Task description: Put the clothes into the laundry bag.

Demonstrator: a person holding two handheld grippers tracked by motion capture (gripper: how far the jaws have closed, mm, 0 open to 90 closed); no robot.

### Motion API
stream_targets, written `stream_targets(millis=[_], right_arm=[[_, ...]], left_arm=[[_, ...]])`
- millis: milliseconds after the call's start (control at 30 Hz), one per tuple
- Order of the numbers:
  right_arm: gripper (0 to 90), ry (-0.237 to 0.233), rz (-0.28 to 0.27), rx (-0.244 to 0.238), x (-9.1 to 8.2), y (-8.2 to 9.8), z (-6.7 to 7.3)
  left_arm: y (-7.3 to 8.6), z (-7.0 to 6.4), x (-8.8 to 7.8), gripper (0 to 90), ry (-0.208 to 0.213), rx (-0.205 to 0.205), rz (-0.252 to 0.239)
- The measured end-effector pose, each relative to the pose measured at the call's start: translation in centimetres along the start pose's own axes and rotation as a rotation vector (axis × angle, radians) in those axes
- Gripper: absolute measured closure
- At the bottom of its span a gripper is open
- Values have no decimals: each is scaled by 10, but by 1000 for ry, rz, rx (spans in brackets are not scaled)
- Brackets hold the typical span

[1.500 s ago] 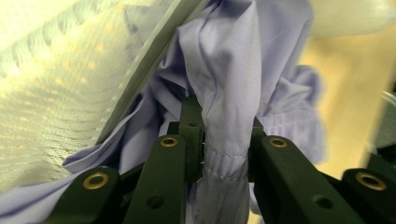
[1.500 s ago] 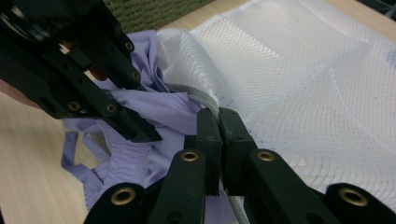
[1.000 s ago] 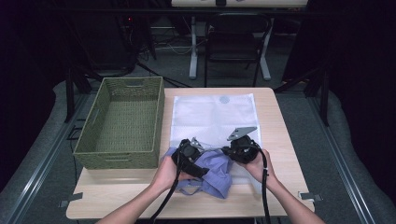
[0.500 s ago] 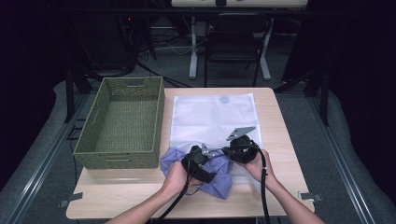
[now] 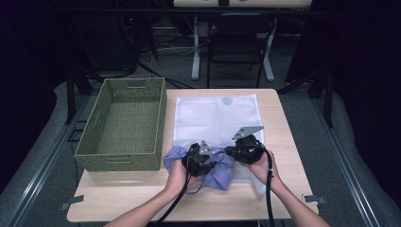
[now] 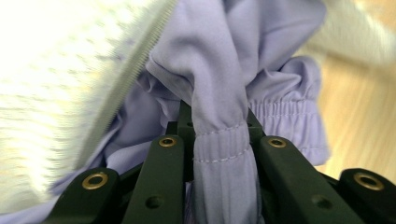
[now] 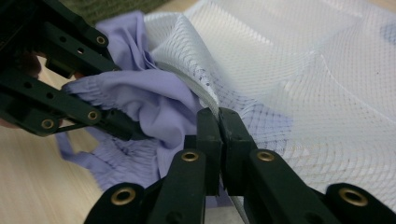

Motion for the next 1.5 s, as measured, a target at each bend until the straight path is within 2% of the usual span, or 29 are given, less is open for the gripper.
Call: stream_targets(millis=[133,200,233,300,333,400,467,533,600,667,767,833,1067,1167,1300,1400,1500], right_arm=[[880,4,-38,7,-8,-9,0],[880,4,-48,11,-10,-11,2],[880,1,-53,12,-11,-12,3],[880,-4,-59,10,-12,-14,4],[880,-6,-61,7,-12,-14,4],[880,-14,-54,15,-10,-12,5],[879,-17,-37,15,-6,-7,5],[879,-22,-15,16,-2,-1,5],[878,-31,9,14,3,6,5],[877,-33,19,15,6,9,4],[876,-30,18,14,6,10,2],[876,-31,19,7,6,10,2],[874,-29,15,9,5,11,1],[874,-27,17,6,5,11,1],[874,-31,17,5,5,11,2],[874,-32,17,6,5,12,1],[875,-31,17,5,7,11,1]], left_arm=[[-8,4,-6,778,-34,-45,-61],[-10,5,-5,775,-39,-62,-61],[-11,5,-3,773,-48,-74,-76],[-10,6,2,769,-51,-79,-57],[-9,7,6,763,-60,-94,-68],[-6,9,15,748,-61,-101,-44],[-3,12,24,724,-66,-111,-27],[2,16,30,687,-52,-130,-10],[5,17,32,643,-31,-120,17],[5,18,29,547,-35,-116,27],[6,17,23,432,-31,-105,42],[7,15,17,389,-18,-96,52],[6,12,-10,279,-41,-62,15],[5,12,-18,274,-50,-52,5],[6,10,-23,365,-64,-44,15],[9,9,-19,460,-66,-37,18],[14,12,-5,535,-76,-42,34]])
Point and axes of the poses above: each handheld gripper's, and its own axes: x roughly forward along the jaws, y roughly out of its underside, z roughly to its left, the point moved 8 cm from there along x, roughly forward along the jaws, and after that the axes turned 10 degrees about -x, right-handed, at the moved point
